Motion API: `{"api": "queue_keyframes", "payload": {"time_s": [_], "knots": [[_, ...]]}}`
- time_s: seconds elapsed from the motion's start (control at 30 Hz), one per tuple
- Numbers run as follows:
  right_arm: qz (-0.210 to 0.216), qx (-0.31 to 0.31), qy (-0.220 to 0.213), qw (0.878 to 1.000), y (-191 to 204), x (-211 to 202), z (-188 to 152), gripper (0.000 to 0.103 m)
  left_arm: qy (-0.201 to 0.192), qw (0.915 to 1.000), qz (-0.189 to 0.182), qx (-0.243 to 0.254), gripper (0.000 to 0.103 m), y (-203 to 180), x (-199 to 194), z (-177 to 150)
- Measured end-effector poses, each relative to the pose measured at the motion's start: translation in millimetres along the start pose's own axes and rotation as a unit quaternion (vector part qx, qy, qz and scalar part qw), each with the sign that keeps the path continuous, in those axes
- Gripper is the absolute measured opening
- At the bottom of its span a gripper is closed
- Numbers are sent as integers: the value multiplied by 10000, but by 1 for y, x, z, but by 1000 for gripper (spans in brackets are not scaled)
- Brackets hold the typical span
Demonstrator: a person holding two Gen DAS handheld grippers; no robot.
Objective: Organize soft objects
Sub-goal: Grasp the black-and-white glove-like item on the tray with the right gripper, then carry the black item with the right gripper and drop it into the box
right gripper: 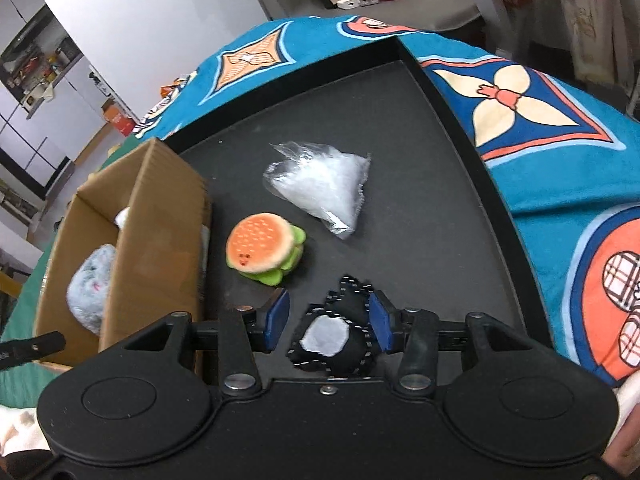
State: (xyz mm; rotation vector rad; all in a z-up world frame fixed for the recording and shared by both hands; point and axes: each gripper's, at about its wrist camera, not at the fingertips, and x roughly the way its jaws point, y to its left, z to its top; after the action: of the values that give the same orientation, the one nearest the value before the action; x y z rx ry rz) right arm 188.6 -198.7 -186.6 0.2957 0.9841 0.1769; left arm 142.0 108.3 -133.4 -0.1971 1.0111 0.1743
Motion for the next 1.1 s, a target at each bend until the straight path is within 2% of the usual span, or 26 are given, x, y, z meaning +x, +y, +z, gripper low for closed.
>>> {"api": "queue_keyframes", "payload": {"time_s": [0.13,0.33,0.43,0.63,0.67,0.73,0.9,1.1], "knots": [[40,105,92,9999,-8,5,-5,50,42,9999,159,19,42,-4,1,2],[22,-18,80,10000,-9,8,-8,54,112,9992,372,76,49,-15,6,6],[23,-114,81,9999,-8,9,-10,58,171,9984,512,153,52,-21,9,6],[2,-362,264,9990,-4,19,-12,58,282,9965,716,332,53,-35,15,8],[-32,-490,278,9984,-3,21,-14,55,293,9962,735,364,53,-37,16,8],[-179,-666,179,9975,0,21,-16,35,313,9955,789,412,53,-40,17,8],[-22,-464,144,9988,-9,19,-12,29,348,9939,940,450,55,-46,20,8],[50,-318,6,9995,-14,14,-10,28,374,9931,1010,461,56,-49,19,9]]}}
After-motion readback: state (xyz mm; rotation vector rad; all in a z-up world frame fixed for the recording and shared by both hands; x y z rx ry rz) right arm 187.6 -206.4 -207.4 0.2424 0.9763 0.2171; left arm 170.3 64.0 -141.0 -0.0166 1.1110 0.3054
